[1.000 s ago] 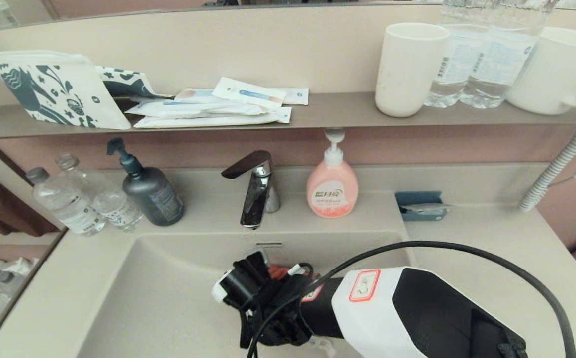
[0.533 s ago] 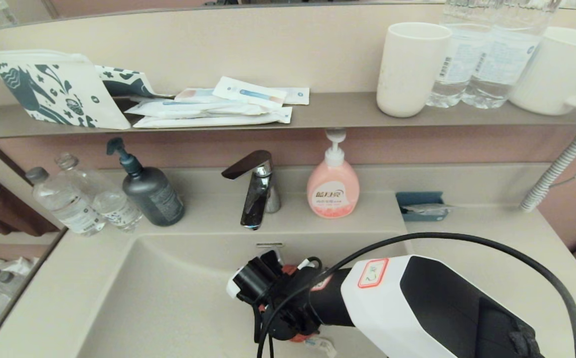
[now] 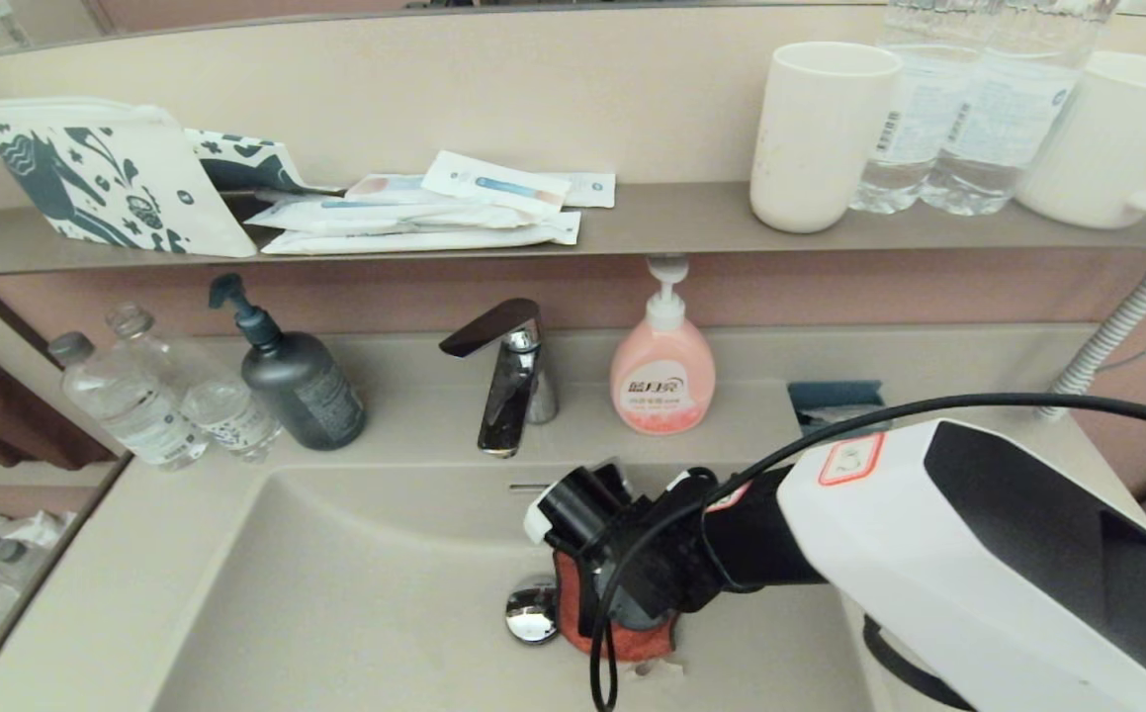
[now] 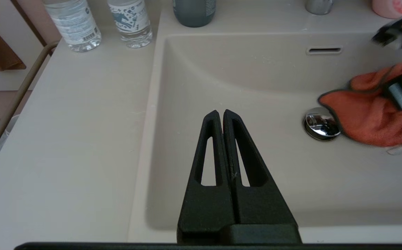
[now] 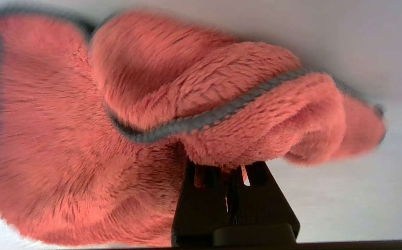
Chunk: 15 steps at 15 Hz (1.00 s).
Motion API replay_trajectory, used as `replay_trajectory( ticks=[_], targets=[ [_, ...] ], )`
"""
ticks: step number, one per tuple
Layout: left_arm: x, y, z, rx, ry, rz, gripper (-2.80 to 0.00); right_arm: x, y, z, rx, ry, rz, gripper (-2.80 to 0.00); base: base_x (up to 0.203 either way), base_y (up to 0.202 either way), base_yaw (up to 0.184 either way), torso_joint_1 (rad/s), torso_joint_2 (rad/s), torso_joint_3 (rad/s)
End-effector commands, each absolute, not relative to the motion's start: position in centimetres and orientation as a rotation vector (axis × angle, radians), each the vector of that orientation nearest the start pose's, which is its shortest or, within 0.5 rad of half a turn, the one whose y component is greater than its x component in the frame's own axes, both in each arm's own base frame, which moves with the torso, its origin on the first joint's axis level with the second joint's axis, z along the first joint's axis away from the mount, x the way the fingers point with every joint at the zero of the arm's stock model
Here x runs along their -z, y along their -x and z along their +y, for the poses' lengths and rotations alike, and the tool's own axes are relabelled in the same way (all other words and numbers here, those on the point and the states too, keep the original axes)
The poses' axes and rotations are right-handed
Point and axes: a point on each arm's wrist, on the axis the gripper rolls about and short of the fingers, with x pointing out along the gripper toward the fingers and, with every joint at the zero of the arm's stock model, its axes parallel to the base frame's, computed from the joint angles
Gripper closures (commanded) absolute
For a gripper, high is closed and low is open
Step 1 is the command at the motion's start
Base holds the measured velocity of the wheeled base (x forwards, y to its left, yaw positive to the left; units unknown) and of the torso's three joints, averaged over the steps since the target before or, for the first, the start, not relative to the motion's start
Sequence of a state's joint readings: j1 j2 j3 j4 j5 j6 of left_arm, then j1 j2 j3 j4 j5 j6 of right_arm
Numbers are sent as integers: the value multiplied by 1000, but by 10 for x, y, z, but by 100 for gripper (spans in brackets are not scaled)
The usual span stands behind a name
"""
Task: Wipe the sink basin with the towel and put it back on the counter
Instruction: Wipe the sink
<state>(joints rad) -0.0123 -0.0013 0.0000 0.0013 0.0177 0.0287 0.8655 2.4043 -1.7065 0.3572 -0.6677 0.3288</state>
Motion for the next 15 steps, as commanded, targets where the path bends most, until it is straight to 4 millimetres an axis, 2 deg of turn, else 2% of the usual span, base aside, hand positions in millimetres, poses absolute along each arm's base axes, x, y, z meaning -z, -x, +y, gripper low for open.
replay_trajectory(
  ticks=[1,3,9,15],
  targets=[
    [-75,23,1,-6,-29,2,0,-94,-307,320,-34,379,729,0,0,0,0,0,0,0],
    [-75,23,1,-6,-29,2,0,-102,-304,320,-44,378,718,0,0,0,0,0,0,0],
    [-75,23,1,-6,-29,2,0,-82,-263,326,-102,475,779,0,0,0,0,0,0,0],
    [-75,23,1,-6,-29,2,0,-76,-239,340,-150,486,784,0,0,0,0,0,0,0]
  ],
)
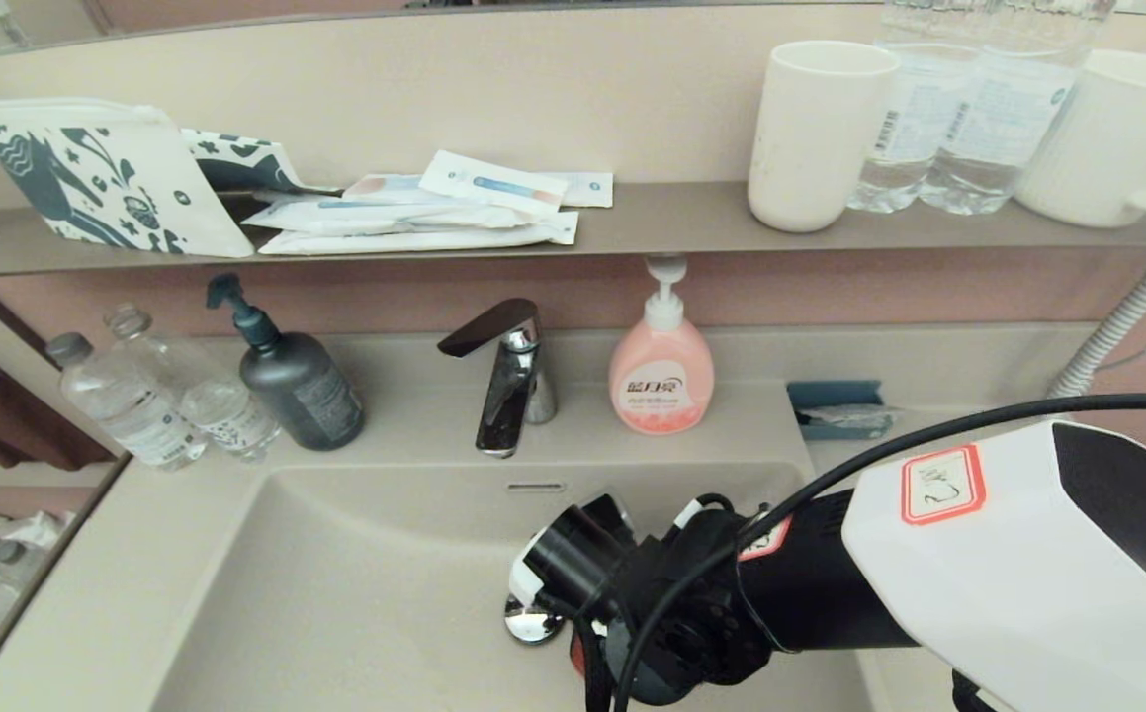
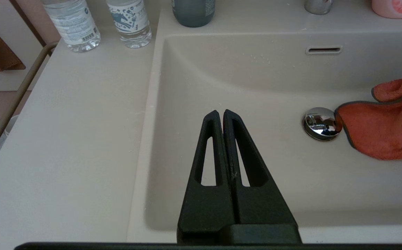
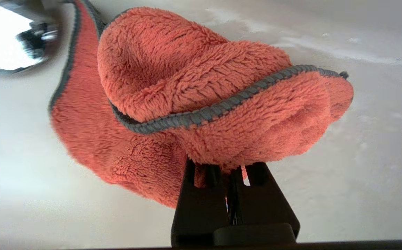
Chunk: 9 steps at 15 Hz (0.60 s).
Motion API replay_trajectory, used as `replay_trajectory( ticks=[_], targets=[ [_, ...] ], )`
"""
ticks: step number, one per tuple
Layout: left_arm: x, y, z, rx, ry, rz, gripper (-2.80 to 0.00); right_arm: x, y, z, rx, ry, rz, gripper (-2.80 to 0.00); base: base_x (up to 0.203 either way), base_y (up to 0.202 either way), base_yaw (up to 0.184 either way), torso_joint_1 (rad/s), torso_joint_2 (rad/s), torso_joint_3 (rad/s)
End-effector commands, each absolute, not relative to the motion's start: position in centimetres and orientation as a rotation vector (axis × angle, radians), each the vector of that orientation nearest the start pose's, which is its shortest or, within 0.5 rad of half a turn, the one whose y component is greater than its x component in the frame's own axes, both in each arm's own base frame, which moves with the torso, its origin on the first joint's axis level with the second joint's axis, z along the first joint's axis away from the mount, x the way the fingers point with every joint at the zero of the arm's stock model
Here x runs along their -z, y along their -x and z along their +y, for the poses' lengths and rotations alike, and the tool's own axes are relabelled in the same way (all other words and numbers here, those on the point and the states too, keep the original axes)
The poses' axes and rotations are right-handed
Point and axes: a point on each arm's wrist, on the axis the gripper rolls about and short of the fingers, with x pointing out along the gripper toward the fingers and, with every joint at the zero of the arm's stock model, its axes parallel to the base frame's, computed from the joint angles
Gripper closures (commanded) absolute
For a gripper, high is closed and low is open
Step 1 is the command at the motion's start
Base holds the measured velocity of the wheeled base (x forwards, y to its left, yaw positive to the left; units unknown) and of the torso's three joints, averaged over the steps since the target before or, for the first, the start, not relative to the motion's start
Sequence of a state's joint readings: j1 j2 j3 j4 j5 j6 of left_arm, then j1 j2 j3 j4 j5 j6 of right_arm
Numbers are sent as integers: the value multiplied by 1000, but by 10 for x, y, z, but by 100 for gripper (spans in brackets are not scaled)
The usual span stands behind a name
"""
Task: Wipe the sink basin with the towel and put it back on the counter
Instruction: Wipe the sink
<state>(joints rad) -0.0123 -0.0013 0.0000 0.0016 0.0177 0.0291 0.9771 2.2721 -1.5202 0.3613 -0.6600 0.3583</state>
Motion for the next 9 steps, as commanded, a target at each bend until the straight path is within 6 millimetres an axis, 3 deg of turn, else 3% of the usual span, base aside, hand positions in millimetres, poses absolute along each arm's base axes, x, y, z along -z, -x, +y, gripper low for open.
replay_trajectory(
  ticks=[1,7,9],
  targets=[
    [-75,23,1,-6,-29,2,0,-75,-236,343,-159,490,785,0,0,0,0,0,0,0],
    [-75,23,1,-6,-29,2,0,-60,-231,359,-197,443,821,0,0,0,0,0,0,0],
    [-76,23,1,-6,-29,0,0,-56,-222,362,-218,468,840,0,0,0,0,0,0,0]
  ],
)
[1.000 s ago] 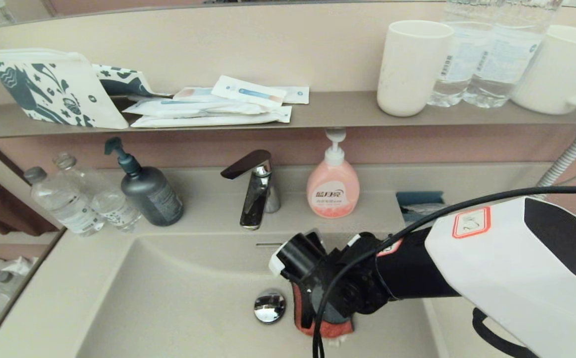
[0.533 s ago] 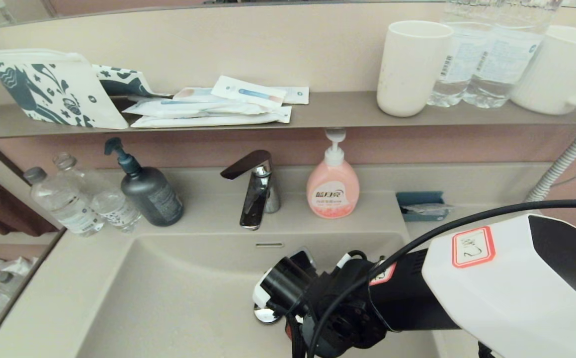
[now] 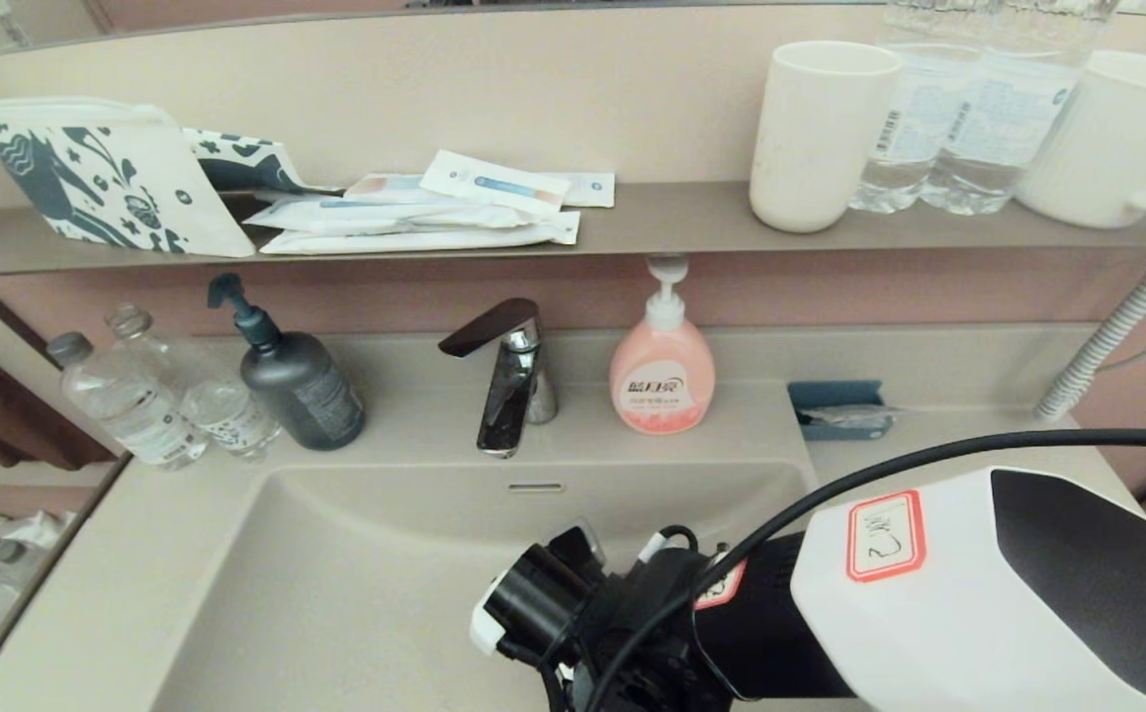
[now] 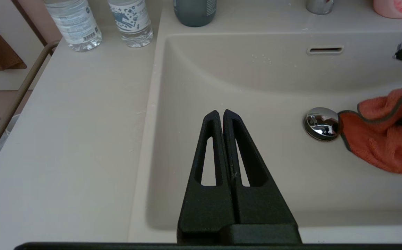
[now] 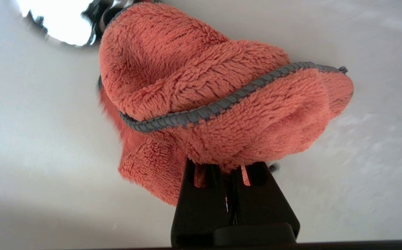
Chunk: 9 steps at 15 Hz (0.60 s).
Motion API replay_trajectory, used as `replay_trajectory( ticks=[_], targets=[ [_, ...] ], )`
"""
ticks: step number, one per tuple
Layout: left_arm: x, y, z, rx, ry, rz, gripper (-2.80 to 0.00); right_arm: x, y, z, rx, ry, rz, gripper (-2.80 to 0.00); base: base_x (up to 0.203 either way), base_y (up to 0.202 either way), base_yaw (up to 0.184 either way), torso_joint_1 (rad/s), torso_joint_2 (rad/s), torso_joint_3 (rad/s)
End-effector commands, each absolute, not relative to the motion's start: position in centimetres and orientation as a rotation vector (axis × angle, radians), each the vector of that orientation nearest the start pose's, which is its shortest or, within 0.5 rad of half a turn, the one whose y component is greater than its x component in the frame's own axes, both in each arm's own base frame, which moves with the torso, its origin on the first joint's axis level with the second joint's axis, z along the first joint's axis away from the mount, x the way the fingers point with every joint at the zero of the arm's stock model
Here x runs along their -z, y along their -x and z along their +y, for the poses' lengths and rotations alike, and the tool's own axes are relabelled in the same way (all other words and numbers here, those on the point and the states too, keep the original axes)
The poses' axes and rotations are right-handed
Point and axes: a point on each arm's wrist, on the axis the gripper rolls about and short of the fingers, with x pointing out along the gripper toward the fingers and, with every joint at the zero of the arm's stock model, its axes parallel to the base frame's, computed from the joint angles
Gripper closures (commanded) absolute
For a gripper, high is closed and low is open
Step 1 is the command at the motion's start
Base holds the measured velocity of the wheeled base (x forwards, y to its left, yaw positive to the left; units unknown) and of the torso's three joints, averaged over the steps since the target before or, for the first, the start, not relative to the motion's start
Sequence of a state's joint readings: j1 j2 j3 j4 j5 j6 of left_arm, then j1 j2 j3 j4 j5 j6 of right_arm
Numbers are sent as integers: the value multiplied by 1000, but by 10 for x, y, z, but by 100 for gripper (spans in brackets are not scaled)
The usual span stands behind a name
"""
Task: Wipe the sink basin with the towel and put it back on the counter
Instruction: Wipe the sink
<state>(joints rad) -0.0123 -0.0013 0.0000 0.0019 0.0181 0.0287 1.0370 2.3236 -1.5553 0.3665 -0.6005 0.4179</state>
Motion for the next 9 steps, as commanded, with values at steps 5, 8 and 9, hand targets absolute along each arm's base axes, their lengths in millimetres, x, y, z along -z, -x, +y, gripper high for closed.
replay_trajectory(
  ticks=[5,8,9],
  targets=[
    [-75,23,1,-6,-29,2,0,-47,-193,372,-273,452,954,0,0,0,0,0,0,0],
    [-75,23,1,-6,-29,2,0,-48,-195,380,-224,285,1010,0,0,0,0,0,0,0],
    [-75,23,1,-6,-29,2,0,-45,-195,381,-177,236,1035,0,0,0,0,0,0,0]
  ],
)
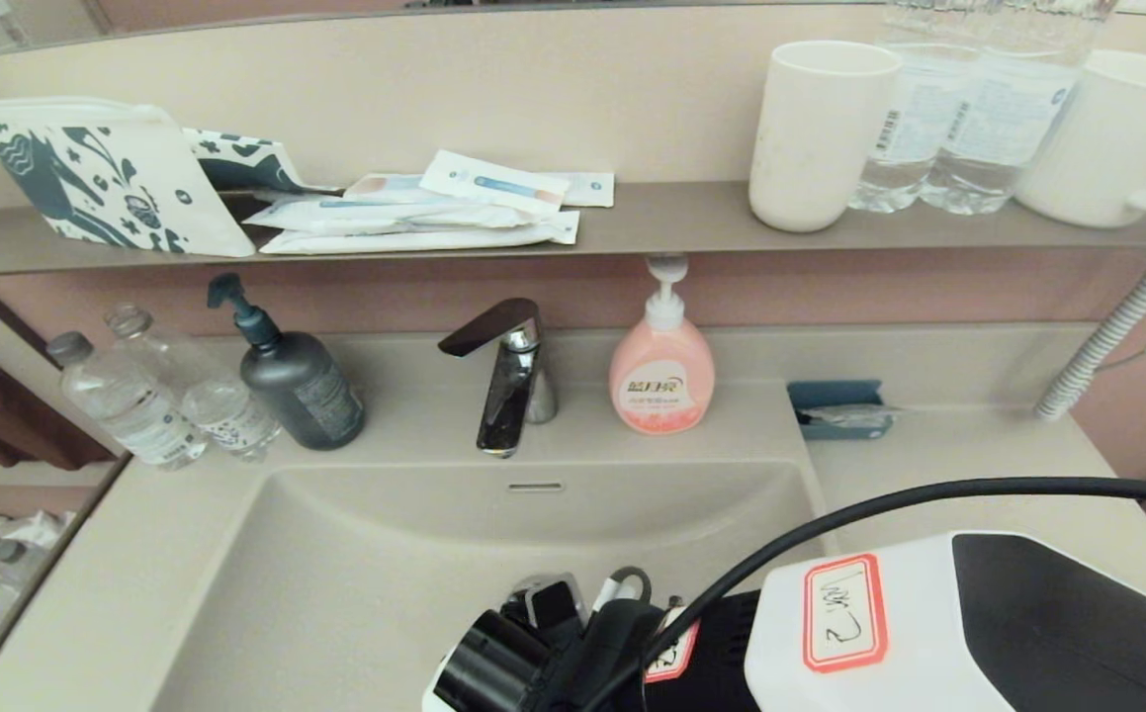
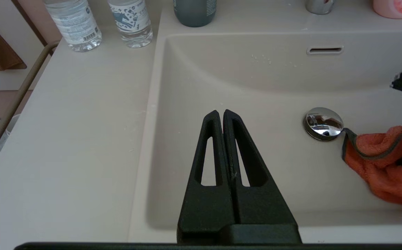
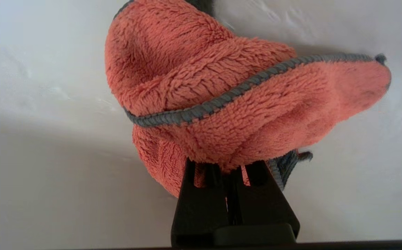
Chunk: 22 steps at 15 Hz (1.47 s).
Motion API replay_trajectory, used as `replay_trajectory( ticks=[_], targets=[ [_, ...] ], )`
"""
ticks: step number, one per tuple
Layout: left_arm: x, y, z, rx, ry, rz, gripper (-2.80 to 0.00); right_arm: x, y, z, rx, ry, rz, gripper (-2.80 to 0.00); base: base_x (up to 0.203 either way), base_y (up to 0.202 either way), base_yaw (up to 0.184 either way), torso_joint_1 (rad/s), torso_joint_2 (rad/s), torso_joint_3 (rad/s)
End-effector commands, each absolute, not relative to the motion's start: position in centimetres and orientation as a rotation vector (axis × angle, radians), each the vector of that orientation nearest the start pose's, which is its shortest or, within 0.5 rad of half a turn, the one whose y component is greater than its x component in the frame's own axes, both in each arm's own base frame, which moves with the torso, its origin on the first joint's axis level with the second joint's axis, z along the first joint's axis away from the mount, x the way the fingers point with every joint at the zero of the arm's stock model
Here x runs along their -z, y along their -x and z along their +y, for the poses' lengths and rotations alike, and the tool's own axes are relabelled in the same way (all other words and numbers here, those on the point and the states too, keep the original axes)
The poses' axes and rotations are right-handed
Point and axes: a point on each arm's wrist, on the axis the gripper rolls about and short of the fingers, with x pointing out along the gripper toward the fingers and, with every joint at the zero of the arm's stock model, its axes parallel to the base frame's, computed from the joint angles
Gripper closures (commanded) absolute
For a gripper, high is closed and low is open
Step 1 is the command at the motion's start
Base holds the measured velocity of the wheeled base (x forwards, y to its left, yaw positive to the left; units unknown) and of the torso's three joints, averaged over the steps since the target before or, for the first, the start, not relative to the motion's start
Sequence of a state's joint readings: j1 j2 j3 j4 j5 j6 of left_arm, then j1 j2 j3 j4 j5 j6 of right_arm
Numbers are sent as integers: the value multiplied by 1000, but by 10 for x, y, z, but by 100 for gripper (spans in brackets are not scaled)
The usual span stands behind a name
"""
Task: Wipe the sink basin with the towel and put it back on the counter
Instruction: Wipe the sink
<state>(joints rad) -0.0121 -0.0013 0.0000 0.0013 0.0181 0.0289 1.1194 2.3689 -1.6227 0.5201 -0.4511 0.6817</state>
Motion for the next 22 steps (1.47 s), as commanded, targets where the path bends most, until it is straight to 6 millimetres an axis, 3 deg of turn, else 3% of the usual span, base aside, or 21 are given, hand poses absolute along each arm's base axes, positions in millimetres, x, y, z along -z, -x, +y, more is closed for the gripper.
replay_trajectory(
  ticks=[1,4,6,8,10,22],
  targets=[
    [-75,23,1,-6,-29,2,0,-41,-196,383,-125,192,1062,0,0,0,0,0,0,0],
    [-76,23,1,-6,-29,1,0,-32,-195,391,-22,128,1147,0,0,0,0,0,0,0],
    [-75,23,1,-6,-29,2,0,-34,-191,402,-33,111,1210,0,0,0,0,0,0,0],
    [-75,23,1,-6,-29,2,0,-20,-184,413,-82,140,1262,0,0,0,0,0,0,0],
    [-75,23,1,-6,-29,2,0,-9,-186,425,-149,102,1229,0,0,0,0,0,0,0],
    [-75,23,1,-6,-29,2,0,-11,-209,470,-441,-108,872,0,0,0,0,0,0,0]
  ],
)
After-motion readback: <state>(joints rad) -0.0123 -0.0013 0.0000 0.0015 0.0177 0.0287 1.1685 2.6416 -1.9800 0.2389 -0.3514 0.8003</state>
